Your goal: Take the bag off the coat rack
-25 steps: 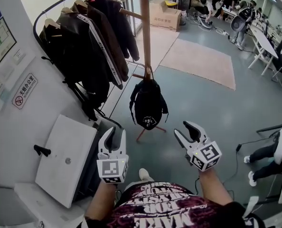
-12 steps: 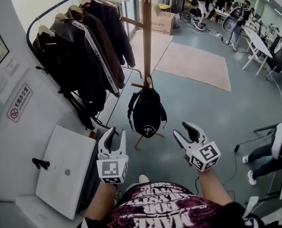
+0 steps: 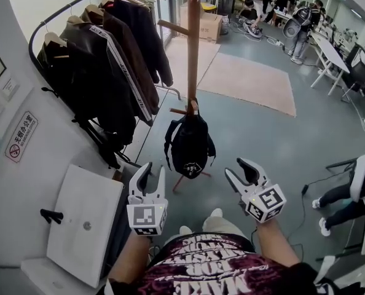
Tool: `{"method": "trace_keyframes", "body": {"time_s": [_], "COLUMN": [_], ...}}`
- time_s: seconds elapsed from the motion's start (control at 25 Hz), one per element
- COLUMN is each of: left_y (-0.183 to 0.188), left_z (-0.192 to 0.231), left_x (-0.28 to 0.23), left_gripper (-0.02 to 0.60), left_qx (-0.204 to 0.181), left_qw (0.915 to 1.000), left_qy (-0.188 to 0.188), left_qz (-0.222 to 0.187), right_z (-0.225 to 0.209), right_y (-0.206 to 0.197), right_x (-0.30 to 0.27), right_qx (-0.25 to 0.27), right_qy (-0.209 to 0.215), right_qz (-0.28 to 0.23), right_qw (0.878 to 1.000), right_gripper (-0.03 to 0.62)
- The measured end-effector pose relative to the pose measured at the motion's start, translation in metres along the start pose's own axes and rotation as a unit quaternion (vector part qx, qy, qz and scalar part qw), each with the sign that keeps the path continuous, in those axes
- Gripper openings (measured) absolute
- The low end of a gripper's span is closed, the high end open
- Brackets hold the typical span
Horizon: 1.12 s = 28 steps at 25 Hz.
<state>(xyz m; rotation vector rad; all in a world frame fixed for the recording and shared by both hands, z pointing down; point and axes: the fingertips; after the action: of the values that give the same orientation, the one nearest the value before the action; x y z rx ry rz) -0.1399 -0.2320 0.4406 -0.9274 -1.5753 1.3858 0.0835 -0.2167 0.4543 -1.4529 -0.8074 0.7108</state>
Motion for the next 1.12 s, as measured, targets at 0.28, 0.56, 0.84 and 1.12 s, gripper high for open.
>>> {"method": "trace_keyframes", "body": {"time_s": [0.28, 0.56, 0.84, 1.12], "left_y": [-0.007, -0.017, -0.022, -0.035], "left_z": [0.001, 0.007, 0.011, 0.016], "left_x": [-0.019, -0.053, -0.089, -0.115], "left_gripper": [0.11, 0.111, 0.11, 0.11], "left_qx": [0.005, 0.005, 0.003, 0.008], "left_qw": [1.0, 0.9998, 0.9995, 0.999], "left_qy": [0.004, 0.017, 0.029, 0.038], "left_qz": [0.002, 0.008, 0.01, 0.021], "right_z": [-0.014, -0.038, -0.069, -0.087], "right_y": [-0.004, -0.009, -0.012, -0.025], "right_x": [-0.021, -0.064, -0.096, -0.124], "right_qx": [-0.003, -0.004, -0.007, -0.013], "right_qy": [0.012, 0.041, 0.058, 0.074], "right_qz": [0.002, 0.007, 0.01, 0.025], "right_qw": [1.0, 0.999, 0.998, 0.997], "right_gripper": [0.206, 0.206, 0.206, 0.207]}}
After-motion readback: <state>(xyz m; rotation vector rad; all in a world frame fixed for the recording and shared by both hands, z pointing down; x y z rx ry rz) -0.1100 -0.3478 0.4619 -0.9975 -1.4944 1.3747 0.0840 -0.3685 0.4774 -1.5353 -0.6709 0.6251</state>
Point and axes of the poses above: the fingertips, and each gripper's own axes: x backward along the fingers, z to its left, y out of its top, and after that the axes turned 13 degrees about -z, right-handed
